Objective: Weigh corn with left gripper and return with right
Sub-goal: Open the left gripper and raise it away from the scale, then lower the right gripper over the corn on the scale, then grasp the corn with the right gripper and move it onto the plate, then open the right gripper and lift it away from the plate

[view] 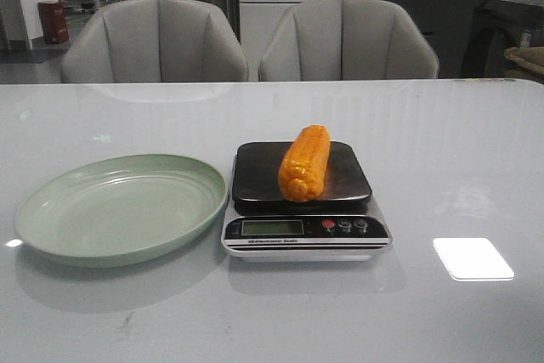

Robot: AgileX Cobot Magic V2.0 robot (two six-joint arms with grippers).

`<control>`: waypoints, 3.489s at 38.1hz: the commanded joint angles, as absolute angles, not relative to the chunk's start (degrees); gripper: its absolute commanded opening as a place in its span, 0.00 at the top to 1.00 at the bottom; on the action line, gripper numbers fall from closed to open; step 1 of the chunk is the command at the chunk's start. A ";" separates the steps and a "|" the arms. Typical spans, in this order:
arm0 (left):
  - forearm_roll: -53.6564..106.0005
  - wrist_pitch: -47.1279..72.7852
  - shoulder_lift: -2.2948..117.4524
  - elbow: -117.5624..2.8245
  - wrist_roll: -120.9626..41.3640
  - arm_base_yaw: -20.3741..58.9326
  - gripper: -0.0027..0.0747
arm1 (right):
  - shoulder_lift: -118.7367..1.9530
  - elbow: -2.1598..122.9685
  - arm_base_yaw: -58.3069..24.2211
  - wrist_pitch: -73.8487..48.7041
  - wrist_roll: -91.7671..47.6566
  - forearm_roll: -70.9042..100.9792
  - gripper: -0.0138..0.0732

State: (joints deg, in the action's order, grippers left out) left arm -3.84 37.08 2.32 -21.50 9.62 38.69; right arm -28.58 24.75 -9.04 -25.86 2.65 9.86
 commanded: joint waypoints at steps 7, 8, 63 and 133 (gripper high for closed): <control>-4.03 32.82 3.10 -22.84 9.75 38.55 0.80 | -42.39 35.64 -18.91 -26.66 1.85 10.50 0.13; -4.03 32.82 3.10 -22.84 9.75 38.55 0.80 | -44.21 37.08 -19.91 -27.20 1.85 10.50 0.14; -4.03 32.71 3.10 -22.84 9.75 38.55 0.80 | -113.09 92.20 -33.45 -52.52 40.47 -1.99 0.42; -4.03 32.37 3.10 -22.84 9.75 38.55 0.80 | -89.10 82.49 -31.85 -53.73 8.63 4.19 0.15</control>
